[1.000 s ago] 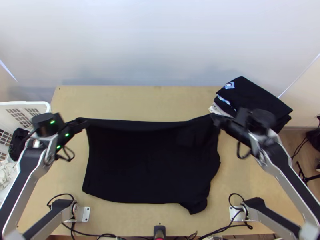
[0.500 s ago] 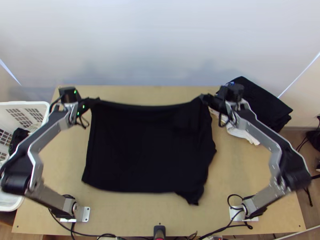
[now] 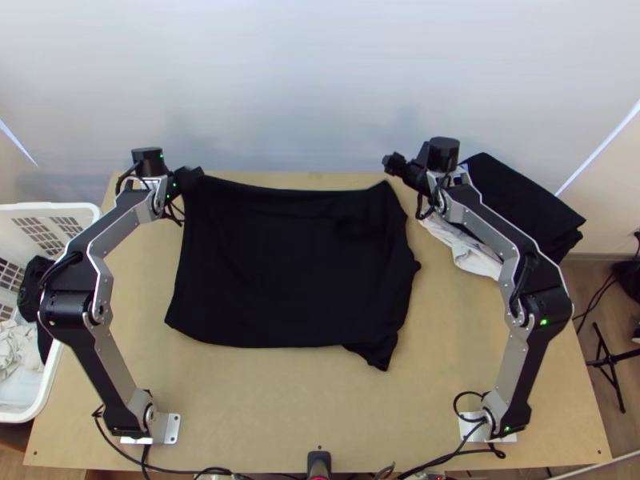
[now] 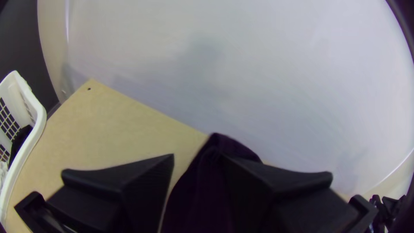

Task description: Fold the t-shirt

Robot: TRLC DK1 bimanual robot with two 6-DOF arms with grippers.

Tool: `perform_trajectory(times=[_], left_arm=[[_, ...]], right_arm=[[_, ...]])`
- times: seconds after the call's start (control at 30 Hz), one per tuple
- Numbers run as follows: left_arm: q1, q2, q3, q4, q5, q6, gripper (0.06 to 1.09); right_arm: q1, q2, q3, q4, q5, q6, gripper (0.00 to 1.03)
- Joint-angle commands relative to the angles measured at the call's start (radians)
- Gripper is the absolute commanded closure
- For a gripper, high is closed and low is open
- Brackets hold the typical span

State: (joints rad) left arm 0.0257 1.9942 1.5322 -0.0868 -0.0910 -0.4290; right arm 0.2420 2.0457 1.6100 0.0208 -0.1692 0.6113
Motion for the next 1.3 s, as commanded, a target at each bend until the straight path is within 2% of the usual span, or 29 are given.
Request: perform_trajectory(times=[0.0,0.1,0.17,0.27,0.33,0.4,0.5,0.57,0.6,0.73,0.87,1.0,1.13,1.27], left_arm=[[-0.020,-0.064,0.008,-0.018,-0.016,0.024,0.10],[-0.020,-0.132,0.006,-0.094,-0.015,0.045,0.10],[-0.018,-0.190,-0.004,-0.149,-0.015,0.062,0.10],[-0.010,-0.273,-0.012,-0.245,-0.010,0.101,0.10],[-0.001,-0.308,-0.001,-0.330,0.005,0.105,0.10],[0.003,-0.337,-0.007,-0.401,0.005,0.138,0.10],[0.008,-0.370,-0.017,-0.493,0.000,0.185,0.10],[0.010,-0.400,-0.026,-0.521,0.000,0.196,0.10],[0.011,-0.416,-0.032,-0.522,-0.003,0.202,0.10],[0.014,-0.460,-0.032,-0.561,-0.016,0.207,0.10],[0.011,-0.485,-0.020,-0.594,-0.046,0.213,0.10],[0.000,-0.491,0.013,-0.634,-0.070,0.214,0.10],[-0.001,-0.495,0.026,-0.654,-0.093,0.217,0.10],[-0.004,-0.502,0.028,-0.660,-0.112,0.217,0.10]], right_arm=[[-0.004,-0.114,0.051,-0.214,0.036,0.082,0.22],[-0.003,-0.248,0.039,-0.506,0.034,0.169,0.22],[0.013,-0.344,-0.012,-0.667,0.027,0.183,0.22],[0.017,-0.510,-0.167,-0.794,0.008,0.203,0.18],[0.002,-0.616,-0.311,-0.802,-0.035,0.219,0.18],[-0.024,-0.676,-0.384,-0.929,-0.076,0.283,0.17],[-0.029,-0.703,-0.458,-1.118,-0.079,0.248,0.13],[-0.026,-0.705,-0.512,-1.216,-0.092,0.176,0.04],[-0.020,-0.717,-0.547,-1.228,-0.104,0.142,0.04],[0.049,-0.757,-0.665,-1.228,-0.118,0.120,0.06],[0.132,-0.734,-0.751,-1.184,-0.139,0.087,0.18],[0.149,-0.730,-0.815,-1.096,-0.158,0.050,0.25],[0.145,-0.762,-0.872,-0.950,-0.154,0.030,0.47],[0.134,-0.766,-0.914,-0.811,-0.154,-0.019,0.51]])
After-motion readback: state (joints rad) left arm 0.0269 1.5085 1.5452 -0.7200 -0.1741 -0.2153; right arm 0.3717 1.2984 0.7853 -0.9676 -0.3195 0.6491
